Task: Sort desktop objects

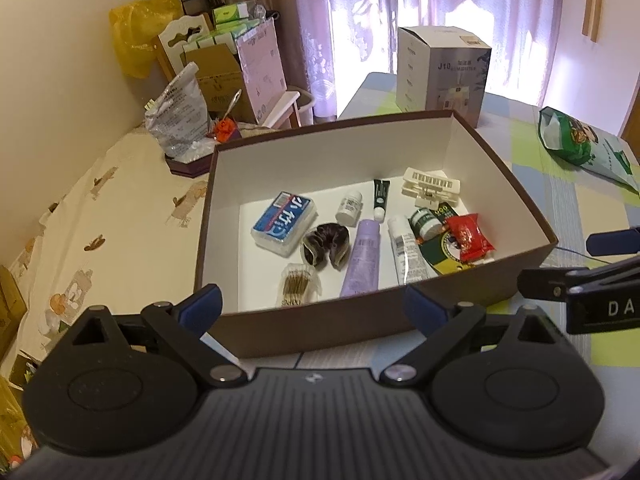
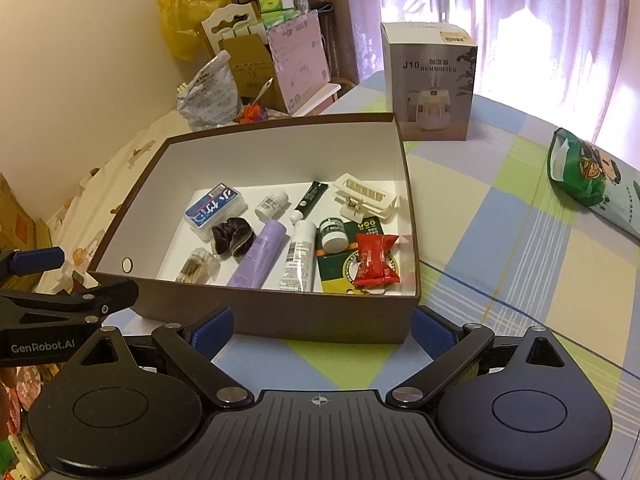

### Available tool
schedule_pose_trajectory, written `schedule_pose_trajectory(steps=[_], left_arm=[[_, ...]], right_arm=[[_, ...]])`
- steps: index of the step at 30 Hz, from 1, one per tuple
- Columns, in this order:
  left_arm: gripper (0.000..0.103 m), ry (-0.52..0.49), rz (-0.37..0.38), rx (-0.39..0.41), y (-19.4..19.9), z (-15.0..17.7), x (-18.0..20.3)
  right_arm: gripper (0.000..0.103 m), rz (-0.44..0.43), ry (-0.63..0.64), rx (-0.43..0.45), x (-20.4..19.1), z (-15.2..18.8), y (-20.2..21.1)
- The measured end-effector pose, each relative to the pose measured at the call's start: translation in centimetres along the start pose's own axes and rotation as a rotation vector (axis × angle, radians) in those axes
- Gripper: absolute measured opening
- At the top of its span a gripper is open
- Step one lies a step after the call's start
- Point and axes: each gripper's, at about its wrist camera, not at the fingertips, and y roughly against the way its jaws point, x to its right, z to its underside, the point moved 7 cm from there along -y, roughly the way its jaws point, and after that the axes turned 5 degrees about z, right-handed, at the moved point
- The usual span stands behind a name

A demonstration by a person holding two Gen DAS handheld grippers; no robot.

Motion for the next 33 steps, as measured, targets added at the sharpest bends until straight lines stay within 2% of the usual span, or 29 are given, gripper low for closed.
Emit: schedule_pose_trajectory(steps=[8,33], left_arm=[[0.096,0.023,0.0,-0.015,-0.1,0.7,-0.7],[0.096,0.009,-0.038,-0.06,-0.8,2.6,-2.0]], right_arm=[[0.1,-0.006,0.016,-0.006,-0.9,0.3,-0.3],[0.1,-0.008,0.052,-0.037,-3.1,1.7,-1.6]])
